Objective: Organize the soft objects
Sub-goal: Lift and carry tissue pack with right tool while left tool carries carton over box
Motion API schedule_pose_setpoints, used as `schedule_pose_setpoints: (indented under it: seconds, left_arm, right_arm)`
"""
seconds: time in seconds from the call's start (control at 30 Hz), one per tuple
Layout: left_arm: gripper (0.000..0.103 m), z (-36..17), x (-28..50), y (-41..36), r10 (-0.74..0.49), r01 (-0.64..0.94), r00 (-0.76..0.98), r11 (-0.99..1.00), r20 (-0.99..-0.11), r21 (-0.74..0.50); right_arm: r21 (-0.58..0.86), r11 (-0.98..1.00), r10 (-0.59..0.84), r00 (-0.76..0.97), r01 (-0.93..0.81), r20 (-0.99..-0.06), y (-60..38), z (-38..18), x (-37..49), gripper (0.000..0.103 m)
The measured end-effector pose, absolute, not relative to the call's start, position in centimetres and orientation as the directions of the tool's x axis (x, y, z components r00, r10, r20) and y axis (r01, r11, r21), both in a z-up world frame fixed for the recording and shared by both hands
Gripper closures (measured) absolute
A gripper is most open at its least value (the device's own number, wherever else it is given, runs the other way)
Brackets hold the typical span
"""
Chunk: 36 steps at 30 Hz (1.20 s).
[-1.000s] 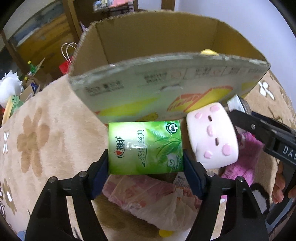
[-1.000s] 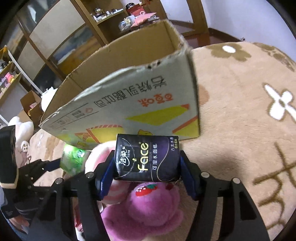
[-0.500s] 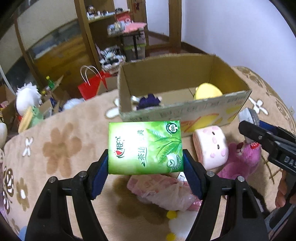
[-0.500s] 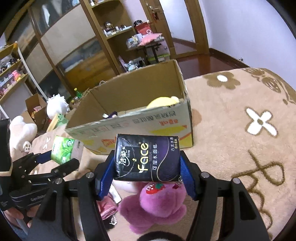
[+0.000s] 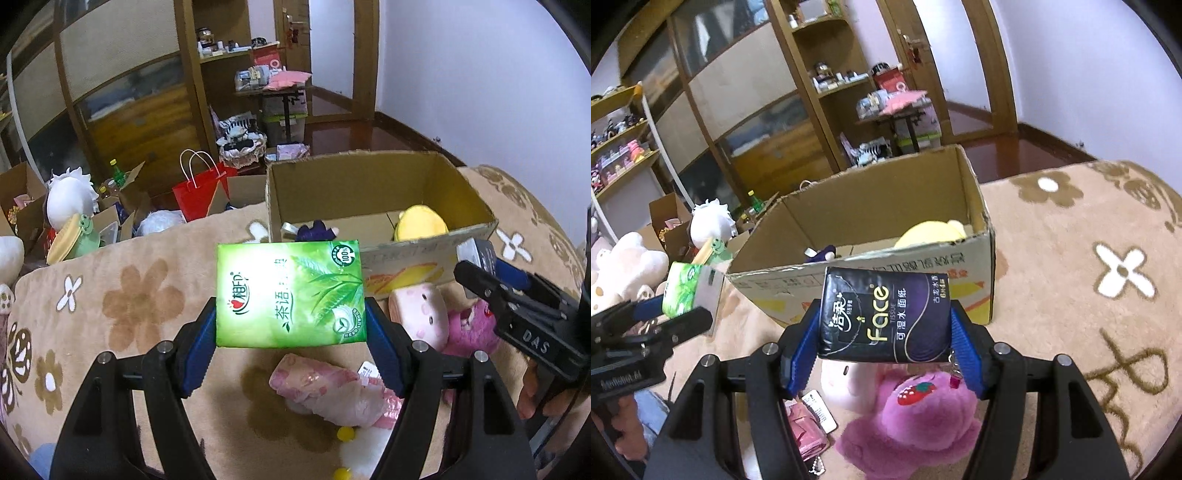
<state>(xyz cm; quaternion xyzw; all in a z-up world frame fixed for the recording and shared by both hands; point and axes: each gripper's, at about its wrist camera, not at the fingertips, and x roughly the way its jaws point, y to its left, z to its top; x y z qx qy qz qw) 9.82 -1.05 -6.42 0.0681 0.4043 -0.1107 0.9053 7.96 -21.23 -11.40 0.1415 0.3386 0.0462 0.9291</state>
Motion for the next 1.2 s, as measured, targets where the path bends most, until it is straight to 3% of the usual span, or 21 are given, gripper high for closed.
schedule_pose_setpoints:
  seconds: [0.17,0.67,0.9,1.2]
  left_arm:
    - [0.029,-6.2,10.1,-0.5,-0.142,0.236,0.656,0.971,-0.741,0.023]
    - [0.029,-3.4,11.9,-0.9,-0.126,0.214,0.753,0.975,-0.646,0.058]
    - [0.029,-2.8,13.5,-2.9,-0.107,0.228,0.791,0.965,-0.603,0.128]
    - [0.029,-3.6,15.9,-4.1,-0.121,0.239,0.796,0.963,-0.593,0.124]
  right_arm:
    - [0.296,0.955,0.185,0.818,-0.019,-0.545,-21.0,-9.6,7.2,0.034]
    - [0.224,0.975,0.101,0.881,0.005,-0.463,-21.5,-5.1,7.5,0.034]
    - [0.185,0.983,0.064,0.888,0.024,-0.455,-22.0,-4.2,9.0,0.034]
    - [0.101,0.994,0.008,0.877,0.046,-0.480,-21.7,-4.9,11.5,0.034]
